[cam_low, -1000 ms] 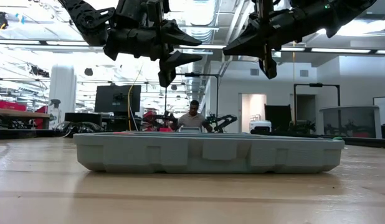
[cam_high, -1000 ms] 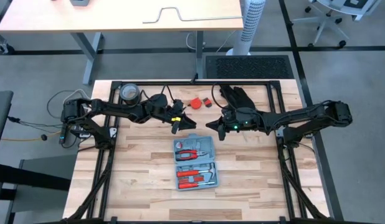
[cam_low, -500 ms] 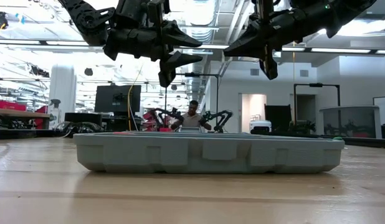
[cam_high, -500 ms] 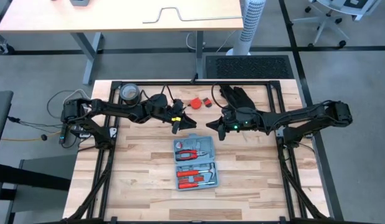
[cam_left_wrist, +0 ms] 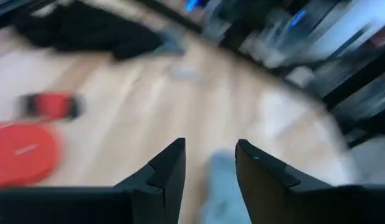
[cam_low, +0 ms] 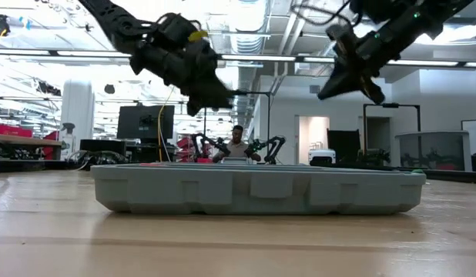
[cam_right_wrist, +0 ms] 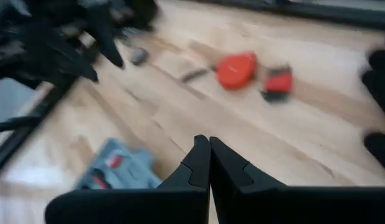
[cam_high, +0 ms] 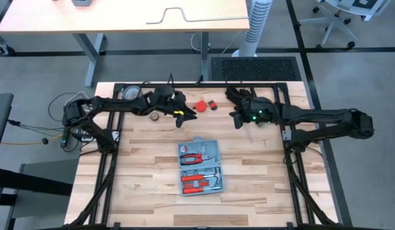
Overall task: Prefit tool cases
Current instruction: Put the black Allen wrench set into the gray toolbox
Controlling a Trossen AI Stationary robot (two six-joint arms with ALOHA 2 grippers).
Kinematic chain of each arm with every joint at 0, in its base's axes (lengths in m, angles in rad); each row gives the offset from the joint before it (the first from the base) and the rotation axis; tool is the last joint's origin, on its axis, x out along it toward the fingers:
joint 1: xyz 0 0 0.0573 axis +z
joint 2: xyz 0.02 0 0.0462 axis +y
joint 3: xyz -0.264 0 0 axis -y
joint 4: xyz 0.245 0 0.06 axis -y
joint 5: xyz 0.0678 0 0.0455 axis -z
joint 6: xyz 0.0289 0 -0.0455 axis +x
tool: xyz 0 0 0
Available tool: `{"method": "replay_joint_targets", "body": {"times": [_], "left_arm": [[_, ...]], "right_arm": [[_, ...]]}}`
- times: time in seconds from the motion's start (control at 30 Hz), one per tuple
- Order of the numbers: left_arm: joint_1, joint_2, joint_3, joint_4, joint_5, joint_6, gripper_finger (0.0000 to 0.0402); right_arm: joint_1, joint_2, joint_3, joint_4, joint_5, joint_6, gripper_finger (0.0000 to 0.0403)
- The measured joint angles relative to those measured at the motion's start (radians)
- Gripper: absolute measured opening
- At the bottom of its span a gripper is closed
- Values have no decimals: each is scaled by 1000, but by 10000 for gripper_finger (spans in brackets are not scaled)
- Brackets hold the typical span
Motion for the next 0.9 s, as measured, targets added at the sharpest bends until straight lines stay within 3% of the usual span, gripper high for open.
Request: {"method": "replay_joint_targets", "body": {"times": [0.17,0.3,0.43,0.53,0.63,0.77,0.9], "left_arm": [[10,44,114,-336,-103,310,130],[27,117,193,-407,-98,445,130],[77,205,262,-427,-11,454,130],[118,249,302,-438,80,431,130],[153,264,317,-459,92,431,130],[193,263,321,-452,88,416,130],[224,263,321,-456,90,408,130]], "right_arm": [[-16,65,-1,-33,-8,50,11],[-16,169,-1,78,-27,122,11],[-22,282,5,214,-100,132,11],[-50,366,39,222,-116,127,11],[-114,442,86,222,-155,73,19],[-208,529,158,222,-268,-20,54],[-277,608,227,202,-294,-74,105]]}}
